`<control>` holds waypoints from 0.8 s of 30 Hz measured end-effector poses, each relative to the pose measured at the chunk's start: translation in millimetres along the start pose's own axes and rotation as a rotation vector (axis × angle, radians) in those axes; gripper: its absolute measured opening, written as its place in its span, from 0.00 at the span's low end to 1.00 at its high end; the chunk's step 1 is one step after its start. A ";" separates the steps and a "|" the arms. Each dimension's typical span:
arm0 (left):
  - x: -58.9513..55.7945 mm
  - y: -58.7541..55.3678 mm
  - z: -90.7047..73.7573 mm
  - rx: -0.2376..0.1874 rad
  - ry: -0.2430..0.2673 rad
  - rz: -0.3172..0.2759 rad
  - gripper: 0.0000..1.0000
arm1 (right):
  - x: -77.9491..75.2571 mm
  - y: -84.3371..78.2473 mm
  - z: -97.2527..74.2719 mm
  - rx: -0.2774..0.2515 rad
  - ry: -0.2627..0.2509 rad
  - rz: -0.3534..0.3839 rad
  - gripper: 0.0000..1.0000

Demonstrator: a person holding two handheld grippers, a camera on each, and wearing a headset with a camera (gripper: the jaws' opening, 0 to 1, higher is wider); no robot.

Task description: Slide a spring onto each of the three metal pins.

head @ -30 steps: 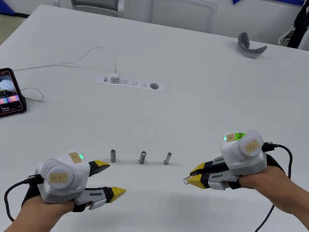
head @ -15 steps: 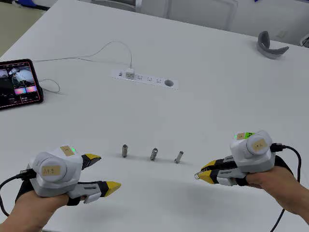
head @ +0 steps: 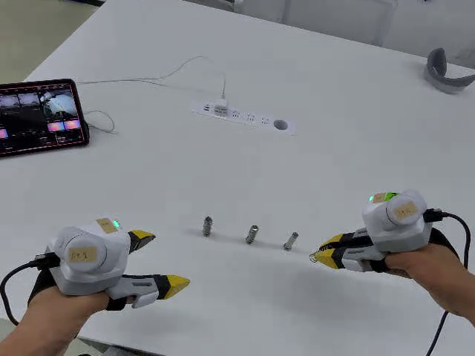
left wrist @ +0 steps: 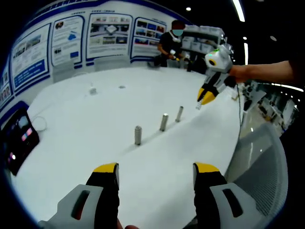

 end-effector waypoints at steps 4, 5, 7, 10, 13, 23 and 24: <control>1.8 -1.3 -1.2 0.002 0.004 -0.006 0.65 | -4.0 6.2 3.2 -0.001 -0.003 -0.010 0.13; 1.9 -1.4 -1.3 0.002 0.004 -0.008 0.65 | -4.5 7.3 4.2 -0.001 -0.002 -0.015 0.13; 2.6 -2.1 -1.7 0.004 0.006 -0.013 0.65 | -5.8 9.0 6.7 0.004 0.001 -0.024 0.13; 2.9 -2.0 -2.6 0.003 0.008 -0.021 0.65 | -8.9 12.2 8.7 0.004 0.001 -0.030 0.13; 2.5 -2.6 -3.1 0.004 0.009 -0.022 0.65 | -13.1 16.2 11.8 0.003 -0.002 -0.036 0.13; 2.8 -5.5 -5.7 0.010 0.016 -0.037 0.65 | -22.5 29.2 22.2 0.004 0.007 -0.057 0.13; 3.0 -5.7 -6.0 0.010 0.017 -0.037 0.65 | -23.0 29.6 23.2 0.005 0.009 -0.059 0.13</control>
Point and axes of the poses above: the centre of the closed fingertips' face, and the gripper's own axes: z roughly forward along the fingers, x roughly to its left, y roughly out of its top, the point moved 3 cm from there along -z, roughly backward along the fingers, and after that the axes turned 2 degrees about -z, right-handed, at the moved point
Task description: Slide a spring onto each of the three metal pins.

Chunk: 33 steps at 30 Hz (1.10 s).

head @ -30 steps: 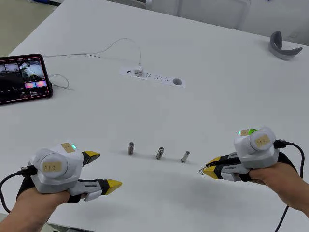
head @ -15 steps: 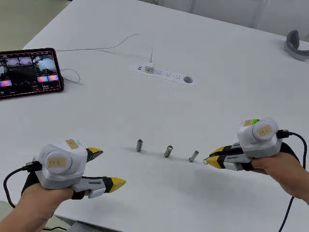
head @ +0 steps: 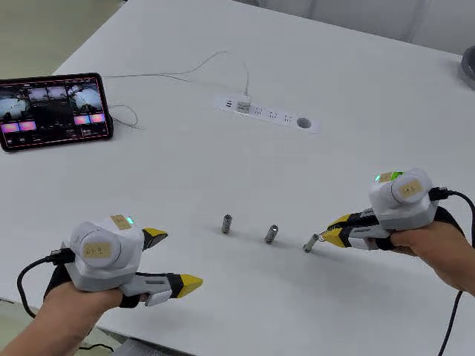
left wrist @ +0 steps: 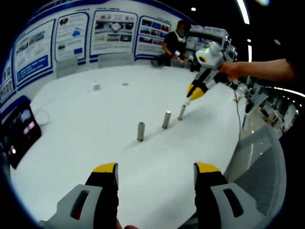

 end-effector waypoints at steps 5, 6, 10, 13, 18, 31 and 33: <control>1.4 -0.2 -1.5 -0.001 0.005 -0.005 0.65 | 0.8 1.2 5.6 0.012 0.017 -0.008 0.13; 1.6 -0.4 -1.5 -0.001 0.005 -0.006 0.65 | 0.9 1.2 6.5 0.015 0.018 -0.012 0.13; 1.2 -0.5 -1.7 0.000 0.006 -0.008 0.65 | 0.9 1.3 10.6 0.021 0.024 -0.018 0.13; 0.7 -0.7 -1.2 0.002 0.006 -0.009 0.65 | 1.6 0.1 14.5 0.035 0.029 -0.032 0.13; -1.3 -0.4 -0.2 0.005 0.001 -0.005 0.65 | 2.2 3.2 16.0 0.028 0.032 -0.038 0.13; -3.6 -3.9 -1.2 0.017 0.000 -0.003 0.65 | 5.8 0.4 30.0 0.066 0.034 -0.102 0.13; -3.5 -4.0 -1.6 0.019 0.001 -0.004 0.65 | 7.1 -1.1 33.3 0.073 0.037 -0.110 0.13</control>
Point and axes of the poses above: the centre of the closed fingertips' face, and the gripper's own axes: z roughly forward along the fingers, x roughly to its left, y roughly out of its top, the point moved 3 cm from there along -z, roughly backward along the fingers, and after that the axes turned 2 degrees about -z, right-handed, at the moved point
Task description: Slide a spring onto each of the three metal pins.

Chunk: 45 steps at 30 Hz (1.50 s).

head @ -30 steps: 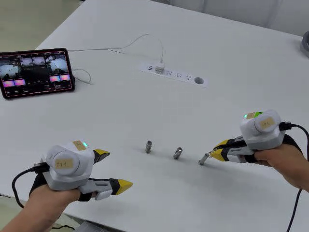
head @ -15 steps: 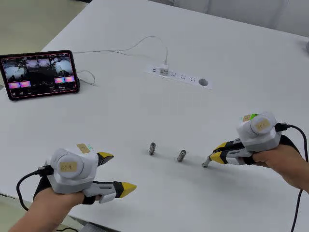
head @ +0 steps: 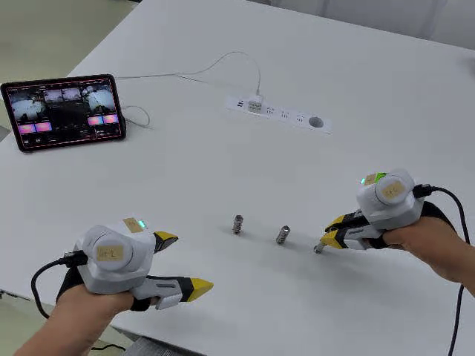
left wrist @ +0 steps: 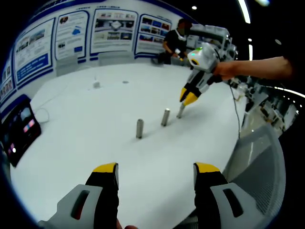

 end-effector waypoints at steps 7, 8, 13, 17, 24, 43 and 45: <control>1.2 -0.6 0.0 0.002 0.001 -0.003 0.65 | 1.7 -6.0 10.3 0.022 0.001 -0.024 0.13; 1.2 -0.9 0.1 0.003 0.001 -0.002 0.65 | 1.7 -7.0 11.6 0.024 0.001 -0.024 0.13; 2.1 -0.5 -0.2 0.001 0.004 -0.004 0.65 | 0.2 -10.2 17.2 0.025 0.001 -0.020 0.13; 2.3 -1.2 0.0 0.004 0.005 -0.004 0.65 | 0.6 -11.0 20.1 0.027 0.000 -0.022 0.13; 2.7 -0.5 0.5 0.008 0.005 -0.003 0.65 | 0.9 -12.6 26.7 0.034 -0.005 -0.034 0.13; 5.0 9.4 2.1 -0.012 0.007 0.000 0.68 | 7.1 -22.5 23.7 0.021 -0.016 0.050 0.31; 6.7 10.6 2.1 -0.014 0.011 0.000 0.69 | 7.4 -25.0 21.3 0.003 -0.025 0.084 0.36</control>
Point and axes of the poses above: the centre of the closed fingertips' face, and the gripper's own axes: z roughly forward along the fingers, x roughly to its left, y roughly out of its top, the point moved 3 cm from there along -z, roughly backward along the fingers, and after that the axes turned 2 degrees about -z, right-handed, at the moved point
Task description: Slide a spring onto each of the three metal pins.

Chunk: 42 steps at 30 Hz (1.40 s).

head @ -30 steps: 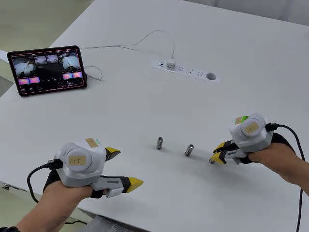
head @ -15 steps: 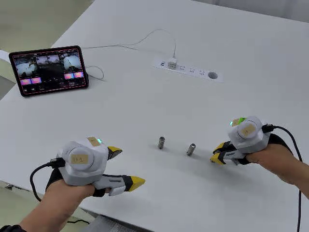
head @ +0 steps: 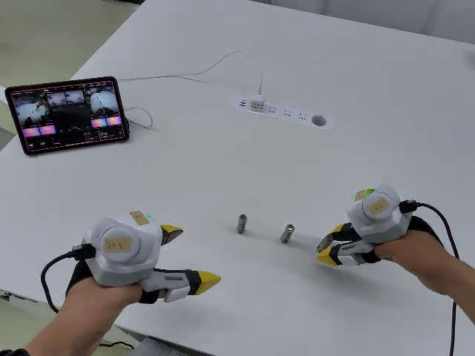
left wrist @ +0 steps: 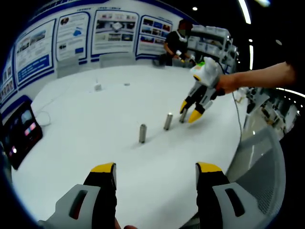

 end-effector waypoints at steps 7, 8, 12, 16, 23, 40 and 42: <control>0.8 5.6 0.4 -0.009 -0.004 -0.007 0.69 | 1.5 -13.4 -10.3 -0.049 -0.041 0.107 0.49; 1.0 6.7 0.6 -0.012 -0.005 -0.009 0.69 | 1.8 -15.0 -11.5 -0.056 -0.045 0.118 0.50; 2.4 11.3 1.3 -0.021 -0.004 -0.012 0.71 | 4.7 -23.1 -20.0 -0.082 -0.078 0.176 0.59; 4.0 15.9 2.6 -0.029 -0.004 -0.021 0.73 | 4.2 -28.8 -27.8 -0.137 -0.115 0.261 0.67; 5.4 21.9 4.9 -0.038 -0.008 -0.020 0.74 | 10.7 -32.3 -42.9 -0.226 -0.143 0.341 0.72; 5.4 26.7 6.0 -0.039 -0.033 -0.017 0.82 | 46.9 -25.6 -65.5 -0.366 -0.170 0.428 0.81; 6.7 26.3 4.9 -0.037 -0.038 -0.014 0.83 | 51.5 -22.9 -67.3 -0.387 -0.168 0.434 0.82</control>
Point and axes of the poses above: the centre of the closed fingertips' face, and the gripper's own axes: z roughly forward along the fingers, x roughly to its left, y roughly out of its top, the point moved 3 cm from there along -z, roughly backward along the fingers, and after that the axes turned 2 degrees about -z, right-handed, at the moved point
